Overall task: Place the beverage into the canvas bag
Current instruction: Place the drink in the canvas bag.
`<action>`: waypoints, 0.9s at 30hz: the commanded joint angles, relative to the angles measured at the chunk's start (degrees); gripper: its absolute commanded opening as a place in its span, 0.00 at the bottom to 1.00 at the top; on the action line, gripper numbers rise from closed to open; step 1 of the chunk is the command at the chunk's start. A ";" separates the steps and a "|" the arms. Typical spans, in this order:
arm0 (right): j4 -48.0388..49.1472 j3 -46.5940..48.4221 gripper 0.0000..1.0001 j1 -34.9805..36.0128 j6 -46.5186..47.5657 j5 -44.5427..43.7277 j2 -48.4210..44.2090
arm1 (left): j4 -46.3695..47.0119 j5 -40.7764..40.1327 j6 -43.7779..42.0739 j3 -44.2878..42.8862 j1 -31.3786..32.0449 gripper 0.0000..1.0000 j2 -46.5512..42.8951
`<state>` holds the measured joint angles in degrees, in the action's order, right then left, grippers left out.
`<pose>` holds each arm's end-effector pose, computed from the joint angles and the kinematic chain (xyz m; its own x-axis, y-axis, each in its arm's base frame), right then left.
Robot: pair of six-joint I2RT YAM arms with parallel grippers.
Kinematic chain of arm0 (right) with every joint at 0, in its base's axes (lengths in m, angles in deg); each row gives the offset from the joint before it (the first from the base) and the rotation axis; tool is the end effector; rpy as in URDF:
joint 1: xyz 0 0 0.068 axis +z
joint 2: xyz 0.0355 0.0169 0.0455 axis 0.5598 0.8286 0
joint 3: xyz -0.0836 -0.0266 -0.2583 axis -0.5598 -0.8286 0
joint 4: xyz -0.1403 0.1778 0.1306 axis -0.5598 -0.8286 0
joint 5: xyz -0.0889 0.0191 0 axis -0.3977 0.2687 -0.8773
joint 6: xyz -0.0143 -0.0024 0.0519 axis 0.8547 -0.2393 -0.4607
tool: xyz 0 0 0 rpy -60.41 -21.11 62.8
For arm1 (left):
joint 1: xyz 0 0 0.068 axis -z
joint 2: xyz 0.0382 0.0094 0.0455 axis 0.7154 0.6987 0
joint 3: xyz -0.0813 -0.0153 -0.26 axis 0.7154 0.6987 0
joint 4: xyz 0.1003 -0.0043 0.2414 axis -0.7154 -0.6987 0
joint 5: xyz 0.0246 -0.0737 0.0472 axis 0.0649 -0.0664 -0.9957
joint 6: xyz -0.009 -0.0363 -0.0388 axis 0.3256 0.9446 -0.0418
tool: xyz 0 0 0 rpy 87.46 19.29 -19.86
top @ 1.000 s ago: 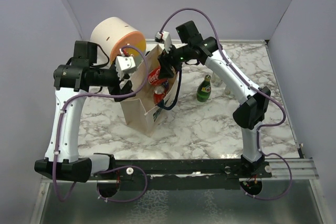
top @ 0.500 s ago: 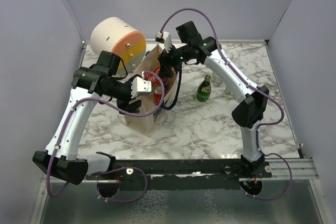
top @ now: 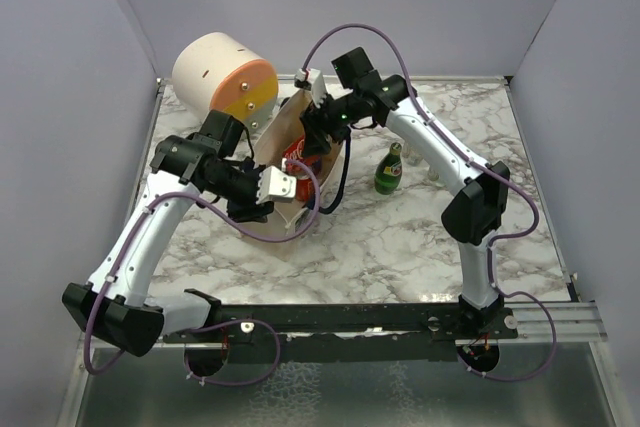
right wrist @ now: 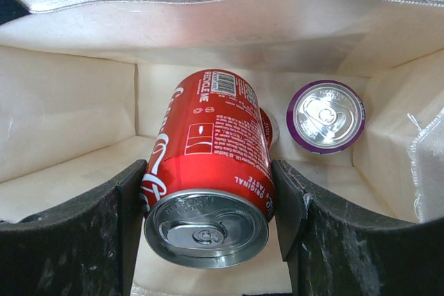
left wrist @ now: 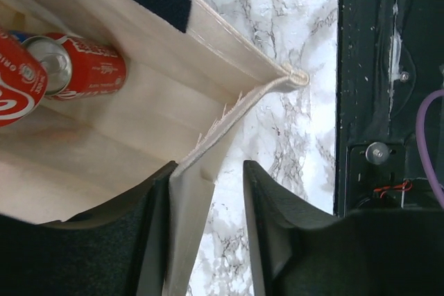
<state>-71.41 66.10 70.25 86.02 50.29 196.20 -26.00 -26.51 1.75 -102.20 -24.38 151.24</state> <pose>0.3509 0.2814 0.3478 -0.4561 -0.5342 -0.7118 -0.8845 0.3599 0.2967 0.1794 -0.0929 0.3704 0.0554 0.7527 -0.6560 0.9976 -0.0143 0.0678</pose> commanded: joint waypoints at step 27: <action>-1.02 5.39 0.01 6.79 6.48 3.27 1.51 | 1.20 -4.56 -11.63 7.75 2.26 0.00 -1.85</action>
<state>-72.90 68.42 75.67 91.55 49.62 196.79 -24.82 -29.88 -8.00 -96.01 -22.34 150.91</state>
